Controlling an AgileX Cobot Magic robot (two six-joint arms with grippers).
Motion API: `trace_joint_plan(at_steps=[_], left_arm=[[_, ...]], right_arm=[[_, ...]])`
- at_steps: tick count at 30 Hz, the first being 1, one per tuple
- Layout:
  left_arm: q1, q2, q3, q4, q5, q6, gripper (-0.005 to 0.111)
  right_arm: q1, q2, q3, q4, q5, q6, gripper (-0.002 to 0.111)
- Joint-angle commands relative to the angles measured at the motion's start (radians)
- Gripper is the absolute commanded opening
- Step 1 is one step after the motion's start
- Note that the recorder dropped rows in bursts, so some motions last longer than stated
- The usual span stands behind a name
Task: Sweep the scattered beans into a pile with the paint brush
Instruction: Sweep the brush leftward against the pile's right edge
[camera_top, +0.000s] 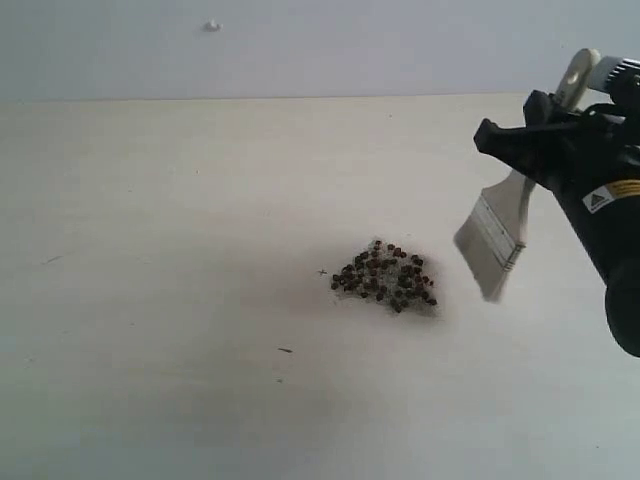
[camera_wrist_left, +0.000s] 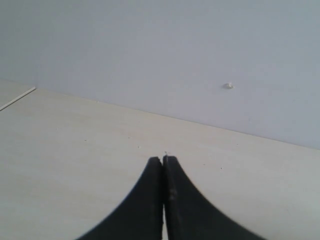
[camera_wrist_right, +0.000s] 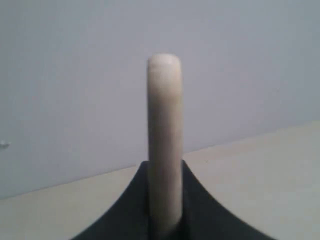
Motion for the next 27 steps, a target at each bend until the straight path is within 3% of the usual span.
trace_joint_plan(at_steps=[1,17,23,27], left_arm=[[0.004,-0.006,0.0,-0.007,-0.004,0.005,0.0],[0.004,-0.006,0.0,-0.007,-0.004,0.005,0.0],[0.004,-0.006,0.0,-0.007,-0.004,0.005,0.0],[0.004,-0.006,0.0,-0.007,-0.004,0.005,0.0]], right_arm=[[0.002,-0.005,0.045,0.048,-0.024,0.042,0.0],[0.002,-0.004,0.016,-0.023,0.014,0.042,0.0],[0.002,-0.16,0.018,0.001,0.281,-0.066,0.0],[0.002,-0.238,-0.024,-0.016,0.587,-0.153,0.0]])
